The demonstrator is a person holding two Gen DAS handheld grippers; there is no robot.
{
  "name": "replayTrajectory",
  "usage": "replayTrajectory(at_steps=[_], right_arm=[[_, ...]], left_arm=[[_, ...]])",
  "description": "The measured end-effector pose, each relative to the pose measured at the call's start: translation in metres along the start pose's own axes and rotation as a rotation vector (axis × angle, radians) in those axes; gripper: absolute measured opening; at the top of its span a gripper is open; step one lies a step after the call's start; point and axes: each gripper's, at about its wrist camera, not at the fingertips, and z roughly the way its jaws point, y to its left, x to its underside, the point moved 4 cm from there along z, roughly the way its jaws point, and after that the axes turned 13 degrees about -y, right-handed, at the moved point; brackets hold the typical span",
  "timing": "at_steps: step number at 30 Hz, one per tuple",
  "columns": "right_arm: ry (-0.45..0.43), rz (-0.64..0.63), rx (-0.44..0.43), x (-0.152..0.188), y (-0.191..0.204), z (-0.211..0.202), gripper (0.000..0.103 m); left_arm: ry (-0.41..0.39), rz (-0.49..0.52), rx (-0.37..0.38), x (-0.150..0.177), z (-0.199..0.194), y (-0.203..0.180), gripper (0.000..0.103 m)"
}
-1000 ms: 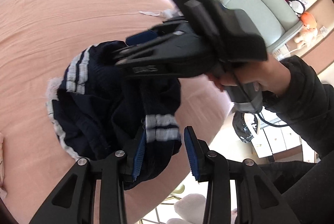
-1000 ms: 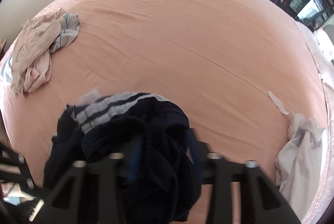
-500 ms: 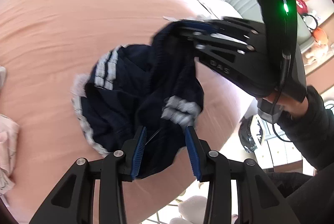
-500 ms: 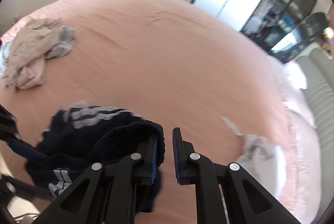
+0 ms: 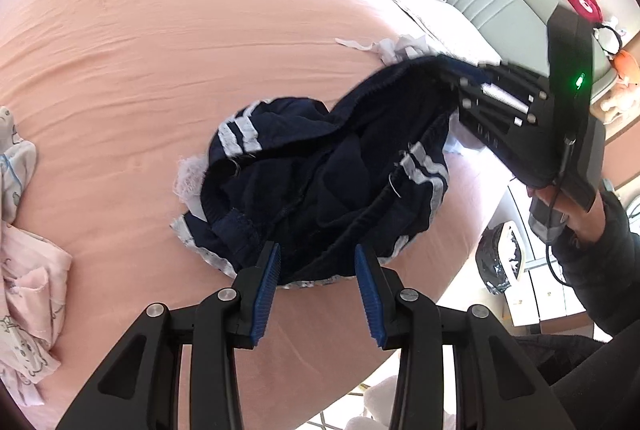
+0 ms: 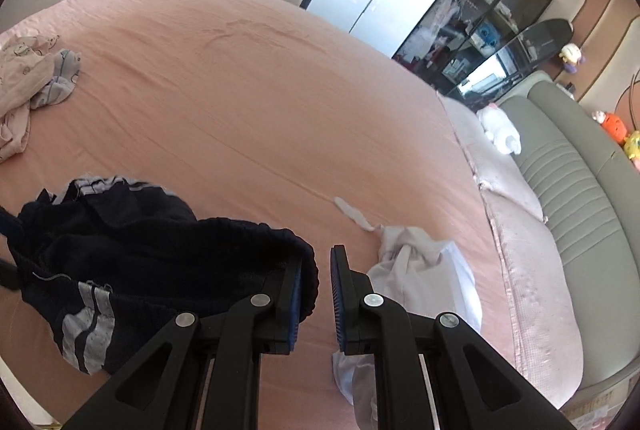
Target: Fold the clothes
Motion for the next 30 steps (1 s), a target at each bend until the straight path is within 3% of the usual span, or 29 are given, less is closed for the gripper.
replayTrajectory(at_steps=[7, 13, 25, 30], right_arm=[[0.038, 0.003, 0.03, 0.013, -0.012, 0.007, 0.011], [0.063, 0.013, 0.036, 0.018, -0.017, 0.009, 0.011], [0.046, 0.01, 0.011, 0.015, -0.007, 0.002, 0.011], [0.035, 0.009, 0.004, 0.014, -0.006, -0.001, 0.011]], left_arm=[[-0.04, -0.007, -0.061, -0.029, -0.001, 0.018, 0.036], [-0.005, 0.004, -0.14, -0.029, 0.02, 0.045, 0.036], [0.081, 0.04, -0.079, -0.02, 0.071, 0.03, 0.036], [0.061, -0.042, -0.057, -0.022, 0.078, 0.037, 0.035]])
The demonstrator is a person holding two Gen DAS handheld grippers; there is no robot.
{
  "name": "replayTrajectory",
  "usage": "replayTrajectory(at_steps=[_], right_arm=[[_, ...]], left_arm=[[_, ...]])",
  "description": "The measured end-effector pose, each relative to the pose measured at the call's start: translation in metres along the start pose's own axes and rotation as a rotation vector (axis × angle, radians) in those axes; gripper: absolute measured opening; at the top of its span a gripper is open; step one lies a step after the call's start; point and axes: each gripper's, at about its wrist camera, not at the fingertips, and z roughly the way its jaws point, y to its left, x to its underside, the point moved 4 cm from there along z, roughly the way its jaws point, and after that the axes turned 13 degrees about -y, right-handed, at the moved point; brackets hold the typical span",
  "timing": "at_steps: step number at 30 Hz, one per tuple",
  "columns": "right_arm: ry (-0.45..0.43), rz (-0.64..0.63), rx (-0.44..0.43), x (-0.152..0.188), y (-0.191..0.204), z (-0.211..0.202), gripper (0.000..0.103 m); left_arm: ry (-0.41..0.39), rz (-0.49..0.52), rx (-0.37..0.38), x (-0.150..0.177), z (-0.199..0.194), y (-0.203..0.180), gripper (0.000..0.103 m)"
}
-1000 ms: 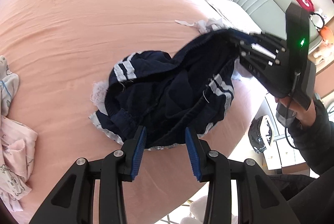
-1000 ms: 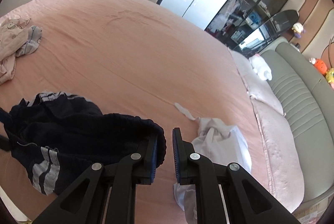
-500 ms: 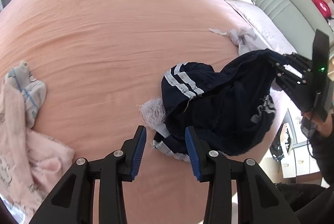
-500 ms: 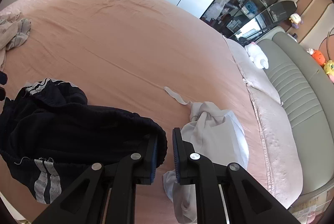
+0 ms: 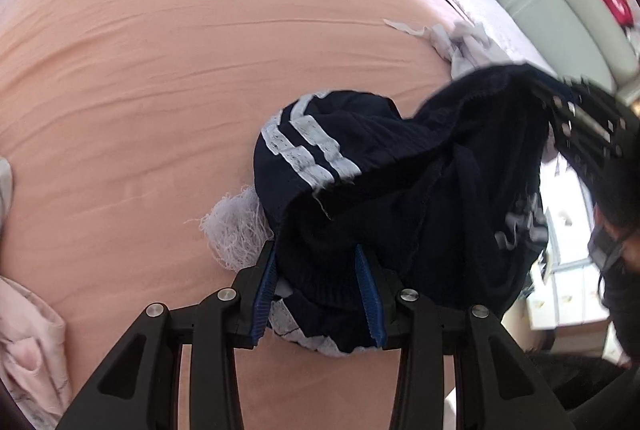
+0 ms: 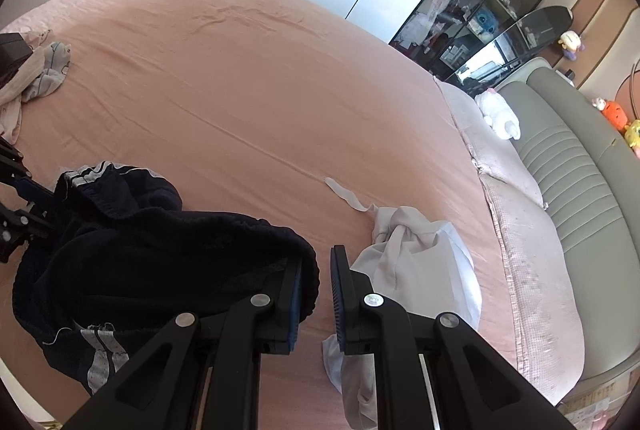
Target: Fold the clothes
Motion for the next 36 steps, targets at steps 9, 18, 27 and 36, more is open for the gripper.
replayTrajectory(at_steps=[9, 18, 27, 36], right_arm=[[0.013, 0.052, -0.061, 0.001, 0.007, -0.002, 0.012], [0.107, 0.053, -0.134, 0.018, 0.03, 0.013, 0.013], [0.192, 0.092, -0.146, 0.034, 0.026, 0.034, 0.013], [0.257, 0.247, -0.204, 0.052, 0.011, 0.034, 0.013]], left_arm=[[-0.101, 0.039, -0.084, -0.002, -0.013, -0.002, 0.015], [-0.133, 0.136, -0.124, -0.009, -0.028, -0.004, 0.015], [-0.12, 0.116, -0.125, -0.006, -0.021, 0.0, 0.015], [-0.09, 0.339, -0.202, -0.02, -0.018, -0.02, 0.02]])
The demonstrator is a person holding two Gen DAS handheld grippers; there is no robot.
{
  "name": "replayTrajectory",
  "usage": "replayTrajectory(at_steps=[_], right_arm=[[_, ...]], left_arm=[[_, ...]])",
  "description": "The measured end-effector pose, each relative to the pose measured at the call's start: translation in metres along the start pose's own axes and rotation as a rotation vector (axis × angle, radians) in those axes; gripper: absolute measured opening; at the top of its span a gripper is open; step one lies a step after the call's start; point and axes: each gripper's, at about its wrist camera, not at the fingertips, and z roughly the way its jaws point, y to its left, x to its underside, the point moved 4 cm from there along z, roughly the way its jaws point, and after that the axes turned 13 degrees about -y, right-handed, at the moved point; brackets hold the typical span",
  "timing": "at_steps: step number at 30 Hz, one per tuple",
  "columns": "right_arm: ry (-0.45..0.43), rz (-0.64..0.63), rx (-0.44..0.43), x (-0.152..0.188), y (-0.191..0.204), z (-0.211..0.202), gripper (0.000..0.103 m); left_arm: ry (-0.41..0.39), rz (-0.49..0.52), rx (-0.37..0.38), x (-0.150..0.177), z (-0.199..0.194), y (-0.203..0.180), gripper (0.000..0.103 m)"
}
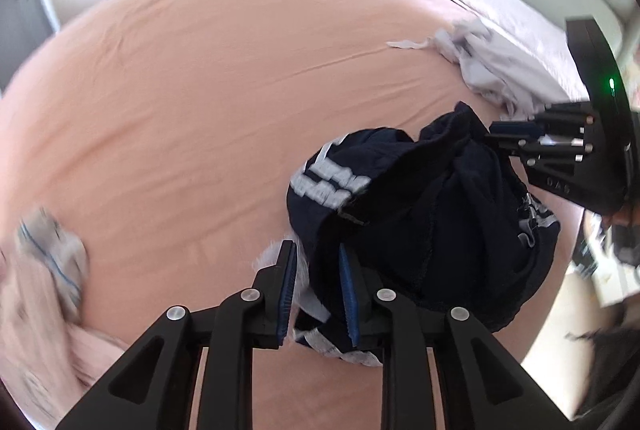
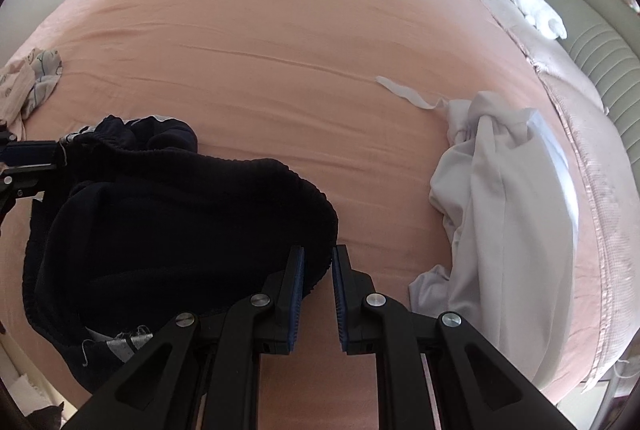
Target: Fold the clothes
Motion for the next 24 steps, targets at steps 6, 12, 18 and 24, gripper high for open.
replayTrajectory(at_steps=[6, 12, 18, 24], right_arm=[[0.009, 0.02, -0.018, 0.003, 0.002, -0.005, 0.013], [0.01, 0.04, -0.034, 0.006, 0.003, -0.011, 0.013], [0.011, 0.114, -0.056, 0.008, -0.004, -0.019, 0.013], [0.034, 0.261, -0.088, 0.015, -0.017, -0.032, 0.013]], left_arm=[[0.012, 0.073, -0.012, -0.016, 0.008, -0.002, 0.021], [0.098, 0.181, 0.003, -0.014, 0.034, -0.012, 0.021], [0.094, 0.178, -0.025, -0.02, 0.043, -0.016, 0.021], [0.016, 0.118, -0.016, -0.038, 0.031, -0.01, 0.021]])
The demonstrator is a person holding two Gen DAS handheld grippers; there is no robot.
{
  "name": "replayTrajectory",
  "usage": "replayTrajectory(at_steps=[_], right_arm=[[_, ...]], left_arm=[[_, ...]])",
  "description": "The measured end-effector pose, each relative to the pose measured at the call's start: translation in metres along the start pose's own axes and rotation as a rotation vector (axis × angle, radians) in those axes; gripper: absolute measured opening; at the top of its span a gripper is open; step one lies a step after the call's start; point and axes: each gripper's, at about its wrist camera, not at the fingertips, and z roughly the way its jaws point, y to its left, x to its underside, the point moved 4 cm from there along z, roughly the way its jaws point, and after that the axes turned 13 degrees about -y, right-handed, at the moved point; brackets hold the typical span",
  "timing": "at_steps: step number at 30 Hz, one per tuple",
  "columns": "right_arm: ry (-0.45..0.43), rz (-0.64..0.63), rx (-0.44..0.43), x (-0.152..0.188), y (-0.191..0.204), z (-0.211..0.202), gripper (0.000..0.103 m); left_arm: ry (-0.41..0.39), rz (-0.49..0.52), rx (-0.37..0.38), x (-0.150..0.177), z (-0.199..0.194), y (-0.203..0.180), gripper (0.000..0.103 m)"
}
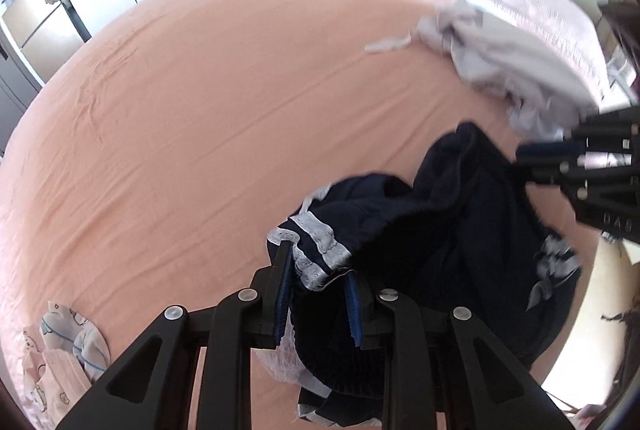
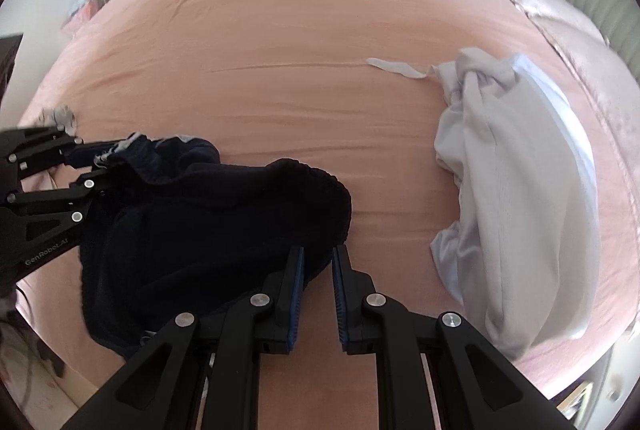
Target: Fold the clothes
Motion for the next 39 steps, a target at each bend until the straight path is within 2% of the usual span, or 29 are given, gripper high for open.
replayTrajectory(at_steps=[4, 9, 15, 19, 22, 26, 33, 36, 39], right_arm=[[0.028, 0.184, -0.03, 0.01, -0.005, -0.009, 0.013], [0.092, 0.272, -0.021, 0.027, 0.006, -0.016, 0.013], [0.08, 0.24, -0.009, 0.03, 0.024, -0.027, 0.013], [0.089, 0.293, -0.033, 0.043, 0.016, -0.028, 0.013], [0.074, 0.342, -0.06, 0.043, 0.013, -0.034, 0.013], [0.05, 0.343, -0.071, 0.041, 0.01, -0.045, 0.013], [0.032, 0.337, -0.093, 0.04, 0.0, -0.063, 0.013], [0.062, 0.342, -0.139, 0.017, 0.044, -0.038, 0.014], [0.064, 0.303, -0.123, 0.019, 0.053, -0.032, 0.014]], left_arm=[[0.006, -0.034, 0.002, -0.002, 0.006, 0.003, 0.021], [-0.013, -0.053, -0.018, -0.001, 0.004, 0.003, 0.02], [-0.058, -0.055, -0.082, -0.005, -0.011, 0.009, 0.019], [-0.111, -0.133, -0.098, -0.005, -0.032, 0.019, 0.019], [-0.132, -0.145, -0.14, -0.003, -0.046, 0.028, 0.019], [-0.156, -0.167, -0.18, -0.006, -0.055, 0.031, 0.019], [-0.226, -0.248, -0.181, -0.028, -0.08, 0.045, 0.019], [-0.249, -0.252, -0.195, -0.035, -0.096, 0.046, 0.019], [-0.275, -0.258, -0.188, -0.041, -0.111, 0.043, 0.019]])
